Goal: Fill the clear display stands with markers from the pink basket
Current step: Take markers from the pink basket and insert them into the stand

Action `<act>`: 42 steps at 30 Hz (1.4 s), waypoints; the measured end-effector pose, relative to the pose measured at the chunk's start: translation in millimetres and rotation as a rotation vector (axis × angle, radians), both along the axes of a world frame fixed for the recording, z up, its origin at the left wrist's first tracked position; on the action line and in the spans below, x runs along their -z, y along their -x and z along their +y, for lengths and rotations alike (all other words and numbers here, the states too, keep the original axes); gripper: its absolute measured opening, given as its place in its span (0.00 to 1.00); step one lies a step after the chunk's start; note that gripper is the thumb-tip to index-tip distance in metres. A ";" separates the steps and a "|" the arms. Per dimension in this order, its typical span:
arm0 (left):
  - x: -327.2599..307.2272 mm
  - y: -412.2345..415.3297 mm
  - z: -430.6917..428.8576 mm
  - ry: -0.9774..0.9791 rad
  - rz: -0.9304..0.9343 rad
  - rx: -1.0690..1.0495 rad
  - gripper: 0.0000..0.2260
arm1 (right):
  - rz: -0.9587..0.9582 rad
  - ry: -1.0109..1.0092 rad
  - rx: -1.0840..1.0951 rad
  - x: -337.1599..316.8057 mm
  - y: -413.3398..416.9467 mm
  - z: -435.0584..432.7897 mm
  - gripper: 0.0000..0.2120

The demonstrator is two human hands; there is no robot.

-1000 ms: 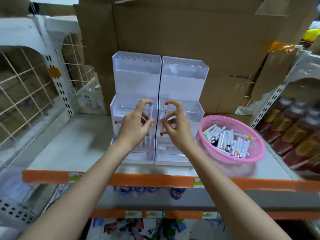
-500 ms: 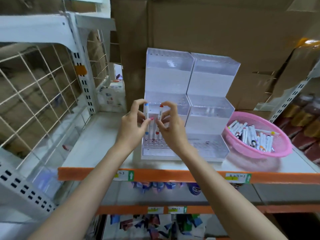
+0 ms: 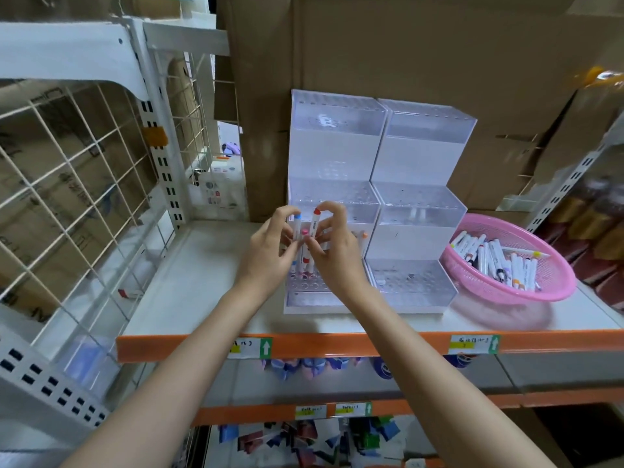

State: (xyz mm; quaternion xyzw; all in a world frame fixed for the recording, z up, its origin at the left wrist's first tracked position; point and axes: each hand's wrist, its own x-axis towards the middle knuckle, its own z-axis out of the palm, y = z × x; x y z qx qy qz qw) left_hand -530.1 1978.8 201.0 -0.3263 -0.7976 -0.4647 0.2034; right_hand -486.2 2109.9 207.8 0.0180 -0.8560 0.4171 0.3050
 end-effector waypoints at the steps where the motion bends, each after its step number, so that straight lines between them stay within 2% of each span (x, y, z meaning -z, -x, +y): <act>1: 3.5 1.1 0.1 0.027 0.003 0.006 0.23 | 0.002 -0.003 0.002 0.4 0.4 0.3 0.20; 11: 12.7 3.9 0.8 0.024 -0.086 0.017 0.23 | -0.026 -0.020 -0.003 8.2 -0.1 1.4 0.19; 17: 26.0 -1.5 0.2 0.065 -0.044 0.021 0.25 | -0.094 -0.003 -0.006 6.7 -1.6 3.6 0.20; 22: 22.3 -3.5 -1.2 0.068 -0.054 0.021 0.15 | -0.118 -0.018 -0.003 8.2 -1.8 1.8 0.22; 25: 15.4 -1.9 -2.9 0.101 0.018 0.005 0.09 | -0.106 -0.037 -0.006 8.1 -2.2 0.4 0.20; 28: 11.1 -1.8 -5.0 0.168 0.079 -0.010 0.06 | -0.105 -0.053 -0.008 7.0 -3.2 -0.7 0.17; 33: 6.3 -4.8 -11.3 0.236 0.204 -0.046 0.09 | -0.113 -0.098 -0.011 4.6 -3.2 -2.2 0.15; 37: 2.5 -4.9 -15.2 0.293 0.272 -0.064 0.08 | -0.105 -0.140 -0.004 2.8 -2.6 -0.6 0.14; 42: -2.6 -2.5 -19.8 0.376 0.343 -0.103 0.09 | -0.115 -0.162 0.035 0.7 2.7 0.1 0.16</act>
